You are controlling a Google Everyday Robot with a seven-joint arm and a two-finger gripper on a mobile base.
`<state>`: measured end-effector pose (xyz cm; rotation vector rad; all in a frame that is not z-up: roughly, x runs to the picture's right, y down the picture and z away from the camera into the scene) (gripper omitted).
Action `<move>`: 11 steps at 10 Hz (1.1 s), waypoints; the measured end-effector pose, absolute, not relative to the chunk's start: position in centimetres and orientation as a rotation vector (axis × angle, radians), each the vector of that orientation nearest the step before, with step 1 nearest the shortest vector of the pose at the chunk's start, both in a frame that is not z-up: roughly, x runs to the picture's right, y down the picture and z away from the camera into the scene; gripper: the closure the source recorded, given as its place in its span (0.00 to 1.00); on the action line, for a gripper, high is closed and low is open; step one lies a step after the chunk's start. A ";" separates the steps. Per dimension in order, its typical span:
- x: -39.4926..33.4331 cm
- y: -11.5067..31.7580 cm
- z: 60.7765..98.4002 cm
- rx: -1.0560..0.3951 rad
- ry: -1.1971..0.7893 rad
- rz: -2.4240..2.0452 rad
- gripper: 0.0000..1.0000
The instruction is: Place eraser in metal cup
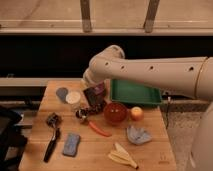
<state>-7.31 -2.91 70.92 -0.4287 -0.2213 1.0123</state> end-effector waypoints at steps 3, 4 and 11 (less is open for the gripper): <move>-7.3 -2.9 70.9 -0.428 -0.221 1.013 0.91; -7.3 -2.9 70.9 -0.429 -0.221 1.014 0.91; -10.9 -1.5 73.9 -0.507 -0.254 0.971 0.91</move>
